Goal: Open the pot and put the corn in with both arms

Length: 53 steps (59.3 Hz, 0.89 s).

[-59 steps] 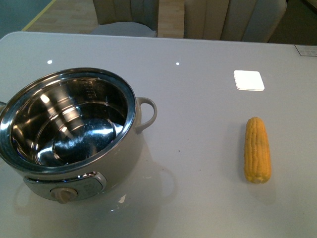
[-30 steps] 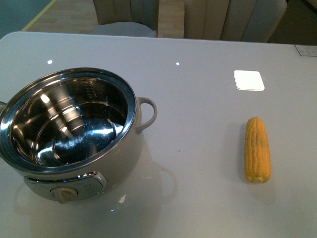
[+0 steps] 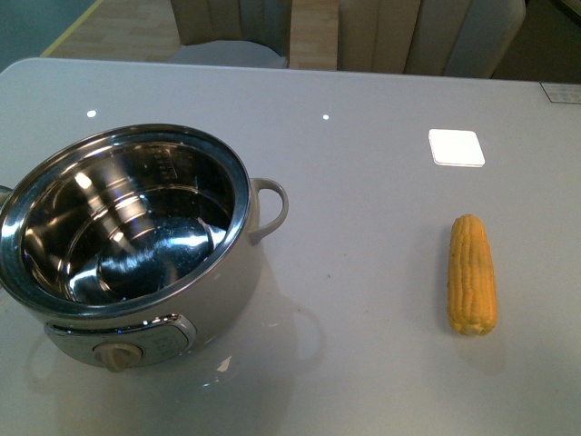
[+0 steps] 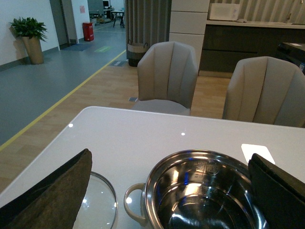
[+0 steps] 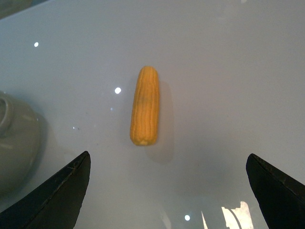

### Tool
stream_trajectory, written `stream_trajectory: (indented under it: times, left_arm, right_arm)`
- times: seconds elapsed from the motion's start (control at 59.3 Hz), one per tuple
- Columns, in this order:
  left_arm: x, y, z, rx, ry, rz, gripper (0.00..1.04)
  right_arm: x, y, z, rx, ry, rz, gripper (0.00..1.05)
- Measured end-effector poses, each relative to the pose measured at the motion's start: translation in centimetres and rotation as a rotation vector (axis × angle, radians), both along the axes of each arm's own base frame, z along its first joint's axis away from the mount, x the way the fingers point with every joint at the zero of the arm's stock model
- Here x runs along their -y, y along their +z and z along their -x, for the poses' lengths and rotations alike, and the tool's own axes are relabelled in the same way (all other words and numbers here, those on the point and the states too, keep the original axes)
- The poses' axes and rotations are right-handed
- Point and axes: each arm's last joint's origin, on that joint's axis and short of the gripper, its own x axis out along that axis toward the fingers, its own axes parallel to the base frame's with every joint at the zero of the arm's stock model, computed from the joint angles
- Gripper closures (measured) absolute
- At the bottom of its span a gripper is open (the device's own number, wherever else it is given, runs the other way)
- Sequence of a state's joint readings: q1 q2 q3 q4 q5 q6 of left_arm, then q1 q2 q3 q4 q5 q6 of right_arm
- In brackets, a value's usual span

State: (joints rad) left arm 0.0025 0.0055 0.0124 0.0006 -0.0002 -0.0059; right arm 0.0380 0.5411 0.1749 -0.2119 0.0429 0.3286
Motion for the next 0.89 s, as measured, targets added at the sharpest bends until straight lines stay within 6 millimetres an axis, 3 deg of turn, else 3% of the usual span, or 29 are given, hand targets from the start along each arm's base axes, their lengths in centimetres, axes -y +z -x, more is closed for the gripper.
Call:
stream_trajectory:
  times: [0.27,0.439,0.675,0.894]
  left_arm:
    - [0.0,0.0,0.0,0.0,0.0,0.0,0.07]
    - [0.0,0.0,0.0,0.0,0.0,0.0,0.07]
    - [0.0,0.0,0.0,0.0,0.0,0.0,0.07]
    - [0.0,0.0,0.0,0.0,0.0,0.0,0.07]
  right_arm:
    - [-3.2,-1.5,-7.1,-0.021,0.071,0.044,0.09]
    - [-5.7,-5.3,-12.3,-0.123,0.149,0.1,0.09]
    - [-6.5,-10.0,-15.9,-0.252,0.141,0.23,0.09]
    - [-7.0,-12.6,-18.1,-0.322,0.141,0.246,0.09]
